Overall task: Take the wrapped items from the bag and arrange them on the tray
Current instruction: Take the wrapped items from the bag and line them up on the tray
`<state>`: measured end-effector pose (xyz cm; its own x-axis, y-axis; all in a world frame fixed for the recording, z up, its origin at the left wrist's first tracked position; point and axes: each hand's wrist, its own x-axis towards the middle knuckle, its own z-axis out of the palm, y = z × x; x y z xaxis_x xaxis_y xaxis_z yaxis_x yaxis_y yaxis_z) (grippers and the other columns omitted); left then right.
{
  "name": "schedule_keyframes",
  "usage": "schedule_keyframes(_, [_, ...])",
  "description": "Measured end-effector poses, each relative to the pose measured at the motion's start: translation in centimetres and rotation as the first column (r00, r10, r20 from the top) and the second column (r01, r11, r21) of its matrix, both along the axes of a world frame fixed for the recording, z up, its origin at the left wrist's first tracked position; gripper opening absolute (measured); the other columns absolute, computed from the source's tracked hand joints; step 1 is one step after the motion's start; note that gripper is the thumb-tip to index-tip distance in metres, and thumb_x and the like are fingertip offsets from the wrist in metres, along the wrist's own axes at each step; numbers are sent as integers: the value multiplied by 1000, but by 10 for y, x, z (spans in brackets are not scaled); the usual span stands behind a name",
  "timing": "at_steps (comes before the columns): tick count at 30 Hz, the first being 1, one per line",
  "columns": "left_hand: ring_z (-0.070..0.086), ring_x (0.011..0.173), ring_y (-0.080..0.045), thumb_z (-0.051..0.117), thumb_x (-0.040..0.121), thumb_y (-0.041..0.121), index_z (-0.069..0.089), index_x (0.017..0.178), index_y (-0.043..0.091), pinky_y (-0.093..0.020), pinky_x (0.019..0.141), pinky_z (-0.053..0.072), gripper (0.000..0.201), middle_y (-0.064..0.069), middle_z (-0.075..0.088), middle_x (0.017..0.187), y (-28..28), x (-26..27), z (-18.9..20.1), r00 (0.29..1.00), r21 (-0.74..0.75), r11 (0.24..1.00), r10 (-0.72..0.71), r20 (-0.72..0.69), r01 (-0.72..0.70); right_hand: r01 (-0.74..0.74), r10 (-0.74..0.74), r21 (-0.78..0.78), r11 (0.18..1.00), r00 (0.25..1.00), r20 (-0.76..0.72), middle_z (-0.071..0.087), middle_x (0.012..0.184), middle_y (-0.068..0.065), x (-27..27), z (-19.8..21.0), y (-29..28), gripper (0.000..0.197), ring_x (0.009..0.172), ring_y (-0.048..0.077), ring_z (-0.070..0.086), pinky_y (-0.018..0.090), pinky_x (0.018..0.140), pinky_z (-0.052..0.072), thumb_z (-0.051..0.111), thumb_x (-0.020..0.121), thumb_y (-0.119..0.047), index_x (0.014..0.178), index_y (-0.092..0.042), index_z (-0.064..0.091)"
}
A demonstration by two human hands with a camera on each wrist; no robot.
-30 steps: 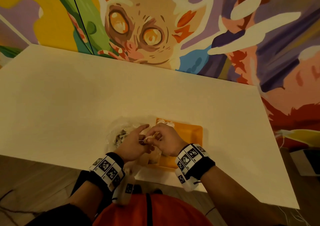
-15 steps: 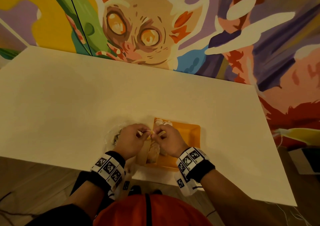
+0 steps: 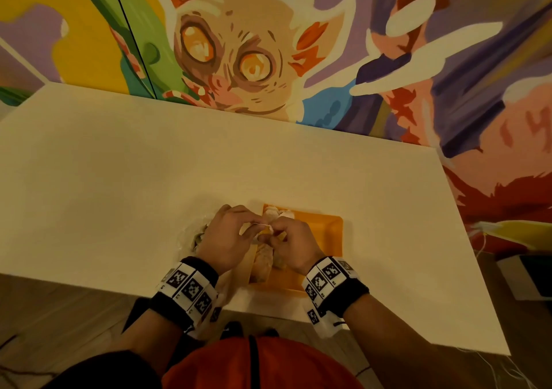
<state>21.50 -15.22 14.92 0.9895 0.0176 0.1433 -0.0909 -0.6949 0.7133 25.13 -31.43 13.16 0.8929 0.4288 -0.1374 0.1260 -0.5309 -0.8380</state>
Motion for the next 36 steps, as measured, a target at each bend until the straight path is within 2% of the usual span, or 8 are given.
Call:
schedule_keyframes(5, [45, 77, 2, 69, 87, 27, 76, 92, 31, -21, 72, 36, 10, 11, 69, 88, 0, -1, -5, 1000, -18, 1000, -14, -14, 14, 8, -7, -4, 1000, 1000, 30, 65, 80, 13, -4, 5, -1, 18, 76, 21, 59, 28, 64, 45, 73, 83, -22, 82, -4, 68])
schedule_keyframes(9, [45, 75, 3, 69, 88, 25, 76, 93, 30, -12, 72, 31, 10, 11, 69, 88, -1, -1, -2, 998, 4, 999, -52, 26, 52, 21, -21, -5, 1000, 1000, -3, 55, 65, 14, -3, 2, -3, 30, 62, 16, 47, 15, 54, 34, 74, 83, -23, 59, -19, 57])
schedule_keyframes(12, [46, 77, -1, 68, 89, 27, 76, 94, 31, -14, 71, 35, 11, 13, 66, 89, -3, -3, -3, 1000, -28, 999, -27, 5, 27, 26, -26, -32, 999, 1000, -16, 58, 65, 16, -2, 6, -5, 30, 61, 14, 47, 21, 54, 35, 75, 82, -28, 60, -15, 60])
schedule_keyframes(16, [56, 73, -1, 67, 90, 26, 74, 93, 27, -11, 66, 41, 8, 10, 66, 86, -5, -4, -9, 997, -73, 997, 27, -75, -32, 31, -40, -135, 990, 997, -71, 61, 57, -14, 3, 7, -13, 30, 55, -2, 51, 9, 50, 35, 76, 81, -23, 61, -38, 61])
schedule_keyframes(21, [62, 76, -5, 65, 90, 19, 70, 100, 17, -17, 71, 50, 12, 4, 70, 94, -4, -9, -20, 968, -64, 995, 57, -243, -74, 46, -78, -329, 943, 993, -85, 71, 87, 0, 4, -2, -24, 12, 73, 6, 55, 7, 52, 30, 75, 83, -27, 89, -17, 75])
schedule_keyframes(28, [63, 94, -17, 63, 91, 19, 58, 125, 14, -29, 82, 53, 35, -6, 66, 112, -11, -12, -38, 893, 12, 998, 58, -447, -59, -14, -106, -532, 846, 975, -194, 69, 74, 13, 3, -19, -24, 11, 67, 25, 69, 31, 53, 51, 73, 78, -9, 76, -3, 65])
schedule_keyframes(32, [62, 102, -23, 60, 93, 23, 54, 132, 14, -37, 88, 54, 41, -10, 64, 116, -15, -13, -47, 871, 50, 999, 36, -490, -12, -53, -104, -587, 808, 967, -231, 57, 61, 6, 4, -30, -21, 28, 47, 14, 56, 18, 37, 38, 63, 79, 6, 57, -10, 54])
schedule_keyframes(36, [63, 101, -28, 53, 92, 18, 62, 118, 17, -44, 83, 55, 28, -9, 69, 107, -17, -14, -52, 878, 97, 994, 0, -478, 52, -126, -80, -648, 751, 957, -279, 45, 56, -2, 8, -30, -12, 41, 64, 18, 56, 18, 41, 33, 75, 73, -2, 50, -18, 45])
